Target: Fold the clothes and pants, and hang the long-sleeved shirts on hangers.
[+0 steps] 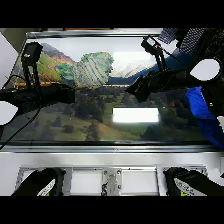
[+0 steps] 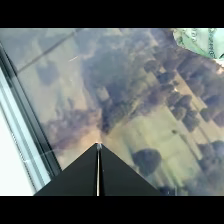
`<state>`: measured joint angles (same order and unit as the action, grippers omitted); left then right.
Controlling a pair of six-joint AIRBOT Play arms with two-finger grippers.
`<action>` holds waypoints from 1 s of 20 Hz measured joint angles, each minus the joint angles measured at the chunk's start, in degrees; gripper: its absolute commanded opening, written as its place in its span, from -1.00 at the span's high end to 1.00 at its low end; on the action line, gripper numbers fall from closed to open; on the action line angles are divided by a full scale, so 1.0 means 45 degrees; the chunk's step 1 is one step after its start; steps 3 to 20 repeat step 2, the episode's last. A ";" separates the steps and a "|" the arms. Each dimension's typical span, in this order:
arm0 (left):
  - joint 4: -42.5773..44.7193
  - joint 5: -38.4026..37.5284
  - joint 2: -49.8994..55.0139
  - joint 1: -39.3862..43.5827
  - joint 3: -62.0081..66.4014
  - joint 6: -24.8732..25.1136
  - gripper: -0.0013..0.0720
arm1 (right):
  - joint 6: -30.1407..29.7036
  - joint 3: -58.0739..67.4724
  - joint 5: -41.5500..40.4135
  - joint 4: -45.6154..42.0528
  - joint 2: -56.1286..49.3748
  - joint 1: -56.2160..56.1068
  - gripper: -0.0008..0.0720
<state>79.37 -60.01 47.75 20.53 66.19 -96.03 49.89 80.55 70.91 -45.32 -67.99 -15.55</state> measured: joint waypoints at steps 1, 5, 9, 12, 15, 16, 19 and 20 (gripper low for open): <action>0.0000 0.0005 -0.0005 0.0000 0.0000 0.0000 0.94 | 0.0000 0.0000 -0.0005 0.0000 0.0000 0.0000 0.94; 0.0000 0.0010 -0.0005 0.0000 0.0000 0.0000 0.94 | 0.0000 0.0000 -0.0005 0.0005 0.0000 0.0000 0.94; 0.0000 0.0010 -0.0005 0.0000 0.0000 0.0000 0.94 | 0.0000 0.0000 -0.0005 0.0005 0.0000 0.0000 0.94; 0.0000 0.0010 -0.0005 0.0000 0.0000 0.0000 0.94 | 0.0000 0.0000 -0.0005 0.0005 0.0000 0.0000 0.94; 0.0000 0.0010 -0.0005 0.0000 0.0000 0.0000 0.94 | 0.0000 0.0000 -0.0005 0.0005 0.0000 0.0000 0.94; 0.0000 0.0010 -0.0005 0.0000 0.0000 0.0000 0.94 | 0.0000 0.0000 -0.0005 0.0005 0.0000 0.0000 0.94; 0.0000 0.0010 -0.0005 0.0000 0.0000 0.0000 0.94 | 0.0000 0.0000 -0.0005 0.0005 0.0000 0.0000 0.94; 0.0000 0.0010 -0.0005 0.0000 0.0000 0.0000 0.94 | 0.0000 0.0000 -0.0005 0.0005 0.0000 0.0000 0.94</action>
